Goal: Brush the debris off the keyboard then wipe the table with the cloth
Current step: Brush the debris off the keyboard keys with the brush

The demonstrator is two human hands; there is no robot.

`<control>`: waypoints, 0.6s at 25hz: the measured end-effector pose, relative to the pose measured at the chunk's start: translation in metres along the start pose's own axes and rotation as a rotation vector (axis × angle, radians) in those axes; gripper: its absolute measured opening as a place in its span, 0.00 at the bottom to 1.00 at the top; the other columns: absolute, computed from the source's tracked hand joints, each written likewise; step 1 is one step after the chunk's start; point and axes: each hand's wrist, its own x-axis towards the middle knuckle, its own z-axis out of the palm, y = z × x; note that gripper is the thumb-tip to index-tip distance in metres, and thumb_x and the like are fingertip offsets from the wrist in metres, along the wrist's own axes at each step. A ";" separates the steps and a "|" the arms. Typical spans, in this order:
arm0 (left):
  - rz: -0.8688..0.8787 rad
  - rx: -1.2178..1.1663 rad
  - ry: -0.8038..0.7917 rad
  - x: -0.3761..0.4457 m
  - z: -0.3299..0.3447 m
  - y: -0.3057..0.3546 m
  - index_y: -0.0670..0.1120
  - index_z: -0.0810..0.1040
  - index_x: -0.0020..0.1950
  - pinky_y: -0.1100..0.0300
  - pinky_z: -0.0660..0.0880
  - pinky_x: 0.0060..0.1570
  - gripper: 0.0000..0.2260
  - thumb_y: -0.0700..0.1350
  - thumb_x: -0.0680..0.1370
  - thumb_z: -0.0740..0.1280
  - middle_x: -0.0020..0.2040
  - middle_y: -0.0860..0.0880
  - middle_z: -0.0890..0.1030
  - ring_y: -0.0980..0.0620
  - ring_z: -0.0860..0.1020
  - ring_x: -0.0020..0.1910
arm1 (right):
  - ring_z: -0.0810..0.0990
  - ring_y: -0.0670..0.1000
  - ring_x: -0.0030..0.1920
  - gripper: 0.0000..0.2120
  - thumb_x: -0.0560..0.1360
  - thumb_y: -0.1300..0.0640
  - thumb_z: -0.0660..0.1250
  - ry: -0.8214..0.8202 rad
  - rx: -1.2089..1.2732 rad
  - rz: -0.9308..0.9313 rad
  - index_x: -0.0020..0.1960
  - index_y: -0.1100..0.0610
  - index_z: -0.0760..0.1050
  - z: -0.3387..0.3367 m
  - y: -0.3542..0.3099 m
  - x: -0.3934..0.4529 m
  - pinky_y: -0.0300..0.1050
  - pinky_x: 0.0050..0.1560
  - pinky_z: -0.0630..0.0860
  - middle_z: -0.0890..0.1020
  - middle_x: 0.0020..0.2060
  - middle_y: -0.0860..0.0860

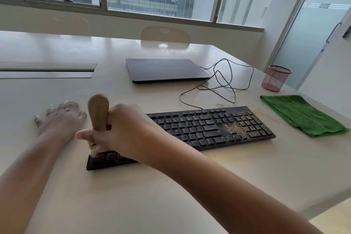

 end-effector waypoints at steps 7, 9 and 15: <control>0.079 -0.097 -0.033 -0.001 -0.009 0.000 0.46 0.63 0.72 0.38 0.52 0.70 0.21 0.52 0.80 0.53 0.75 0.44 0.61 0.42 0.57 0.74 | 0.83 0.53 0.40 0.14 0.76 0.49 0.66 -0.003 -0.225 0.196 0.41 0.60 0.75 -0.028 0.025 0.005 0.41 0.38 0.75 0.81 0.31 0.53; 0.075 -0.085 -0.030 -0.003 -0.008 -0.001 0.46 0.64 0.71 0.38 0.51 0.70 0.21 0.52 0.80 0.53 0.75 0.44 0.61 0.41 0.57 0.74 | 0.84 0.52 0.40 0.15 0.75 0.49 0.67 -0.034 -0.029 0.162 0.39 0.62 0.76 -0.020 0.016 0.004 0.44 0.42 0.78 0.84 0.33 0.55; 0.081 -0.078 -0.036 -0.005 -0.011 0.000 0.46 0.63 0.72 0.38 0.51 0.71 0.21 0.52 0.81 0.53 0.75 0.44 0.60 0.42 0.56 0.74 | 0.76 0.49 0.31 0.17 0.75 0.49 0.66 0.021 -0.385 0.221 0.32 0.56 0.70 -0.031 0.029 -0.003 0.39 0.28 0.69 0.78 0.30 0.51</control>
